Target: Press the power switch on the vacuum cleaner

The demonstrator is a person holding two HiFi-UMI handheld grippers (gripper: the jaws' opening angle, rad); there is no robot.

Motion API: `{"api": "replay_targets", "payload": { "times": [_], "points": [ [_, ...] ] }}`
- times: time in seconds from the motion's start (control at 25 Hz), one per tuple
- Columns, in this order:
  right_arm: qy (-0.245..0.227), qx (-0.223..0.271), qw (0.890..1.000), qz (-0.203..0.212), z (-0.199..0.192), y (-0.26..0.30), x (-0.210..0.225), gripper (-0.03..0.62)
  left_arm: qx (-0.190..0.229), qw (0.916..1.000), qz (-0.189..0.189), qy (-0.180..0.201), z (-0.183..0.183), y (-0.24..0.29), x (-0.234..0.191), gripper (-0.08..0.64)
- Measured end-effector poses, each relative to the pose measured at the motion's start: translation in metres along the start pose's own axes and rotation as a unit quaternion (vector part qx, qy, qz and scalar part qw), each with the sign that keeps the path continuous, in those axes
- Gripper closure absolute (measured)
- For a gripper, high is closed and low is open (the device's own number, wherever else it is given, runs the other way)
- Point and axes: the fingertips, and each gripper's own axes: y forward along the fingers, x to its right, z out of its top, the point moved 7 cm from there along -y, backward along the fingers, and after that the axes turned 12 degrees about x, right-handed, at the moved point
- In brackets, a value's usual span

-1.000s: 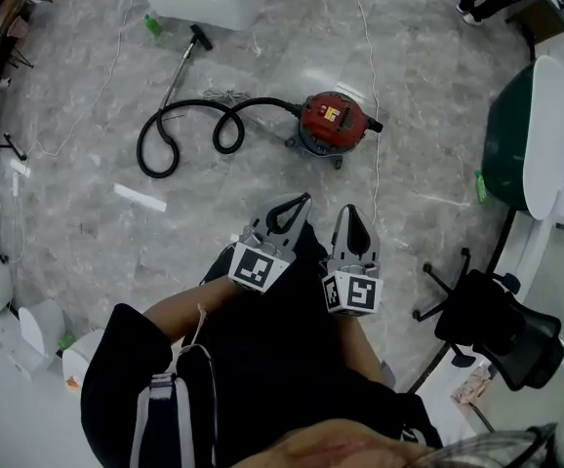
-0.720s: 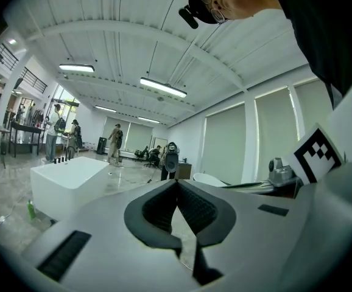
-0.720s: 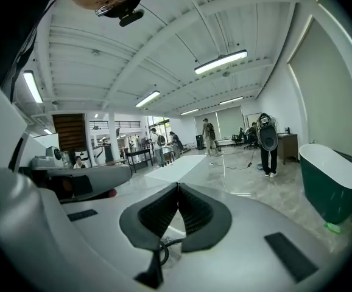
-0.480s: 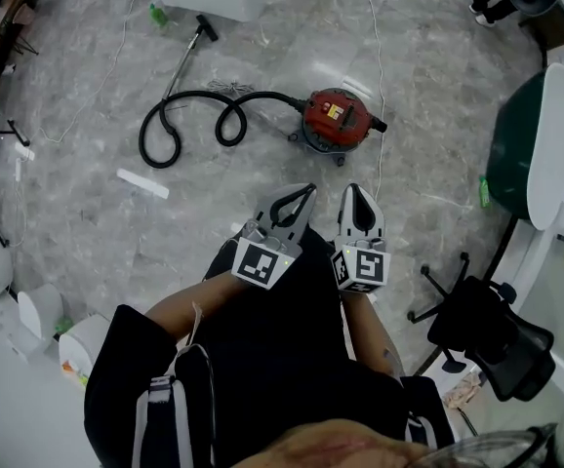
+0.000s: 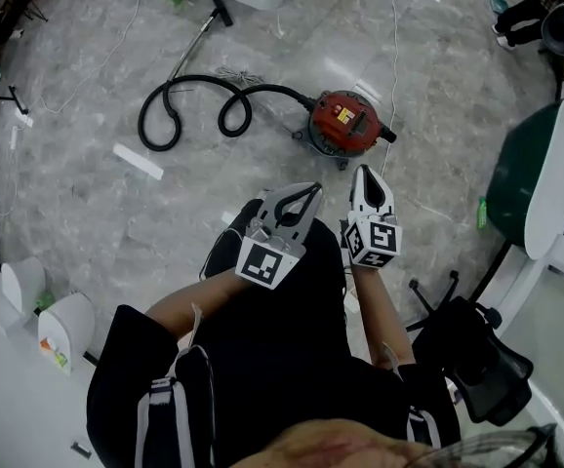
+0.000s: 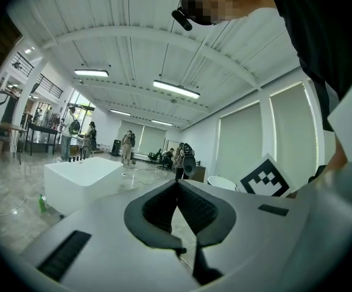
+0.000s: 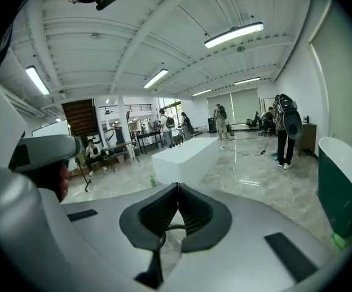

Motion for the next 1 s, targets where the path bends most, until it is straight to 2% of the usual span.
{"api": "replay_targets", "payload": {
  "times": [0.12,0.2,0.28,0.4,0.56,0.8,1.0],
  "points": [
    [-0.045,0.0,0.999,0.01,-0.007,0.02,0.009,0.575,0.001,1.0,0.007,0.003,-0.009,0.005,-0.004,0.541],
    [-0.059,-0.004,0.998,0.021,-0.015,0.036,0.014,0.575,0.009,0.9999,0.012,0.002,-0.014,0.008,-0.009,0.541],
    [-0.066,-0.011,0.997,0.029,-0.029,0.051,0.019,0.575,0.012,0.9997,0.004,0.019,-0.022,0.011,-0.013,0.541],
    [-0.039,-0.024,0.998,0.031,-0.055,0.073,0.03,0.575,0.014,0.9986,-0.014,0.048,-0.034,0.015,-0.016,0.541],
    [-0.002,-0.047,0.999,0.016,-0.087,0.109,0.042,0.575,0.008,0.9998,0.001,0.017,-0.051,0.015,-0.03,0.541],
    [-0.013,-0.079,0.997,0.001,-0.132,0.148,0.056,0.575,0.003,0.9997,-0.009,0.022,-0.06,0.012,-0.037,0.541],
    [-0.026,-0.103,0.994,-0.021,-0.186,0.173,0.074,0.575,0.001,0.9996,-0.004,0.028,-0.081,0.007,-0.045,0.541]
  ]
}}
